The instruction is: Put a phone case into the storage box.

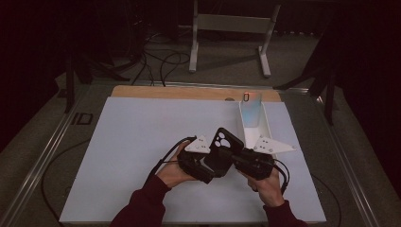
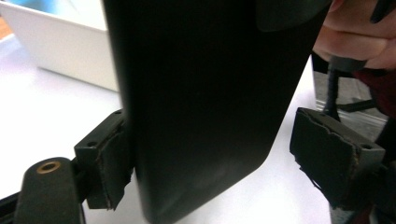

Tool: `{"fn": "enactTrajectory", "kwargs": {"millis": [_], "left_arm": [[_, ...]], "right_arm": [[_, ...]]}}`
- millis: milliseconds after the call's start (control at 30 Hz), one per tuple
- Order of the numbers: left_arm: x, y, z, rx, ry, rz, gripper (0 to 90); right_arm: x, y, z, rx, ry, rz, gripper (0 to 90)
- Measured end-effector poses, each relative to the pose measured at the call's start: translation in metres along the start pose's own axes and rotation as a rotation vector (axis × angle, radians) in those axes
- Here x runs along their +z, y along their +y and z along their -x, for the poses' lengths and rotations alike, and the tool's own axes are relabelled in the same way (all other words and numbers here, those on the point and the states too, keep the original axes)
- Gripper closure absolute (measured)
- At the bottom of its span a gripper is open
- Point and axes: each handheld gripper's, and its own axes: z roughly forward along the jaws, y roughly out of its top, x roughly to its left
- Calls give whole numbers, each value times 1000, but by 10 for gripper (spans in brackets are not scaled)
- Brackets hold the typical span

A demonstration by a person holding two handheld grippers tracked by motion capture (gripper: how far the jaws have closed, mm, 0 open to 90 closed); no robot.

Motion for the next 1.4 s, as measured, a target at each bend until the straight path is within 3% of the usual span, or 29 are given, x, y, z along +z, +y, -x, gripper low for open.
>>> {"fn": "enactTrajectory", "kwargs": {"millis": [167, 367, 633, 767, 900, 1067, 1233, 1400], "left_arm": [[-5, -1, 2, 18, 26, 15, 311], [-12, -4, 0, 18, 25, 59, 474], [-15, -8, 0, 40, 48, 62, 710], [-14, -8, 3, 60, 39, 57, 792], [-13, -8, 3, 66, 40, 63, 797], [-12, -6, 6, 88, 60, 46, 799], [-18, -6, 2, 71, 101, 60, 802], [-21, -7, 0, 63, 147, 55, 802]], "right_arm": [[-1, 0, 2, -6, -11, -4, 865], [-6, 0, 7, -11, 1, 5, 853], [-8, -2, 9, -29, -19, -16, 648], [-6, -1, 13, 0, -3, -32, 469], [-4, 0, 13, 8, -3, -29, 398], [-1, 1, 12, 8, -38, -48, 280], [-5, 2, 14, 19, -106, -52, 153], [-12, 4, 18, 42, -158, -53, 127]]}}
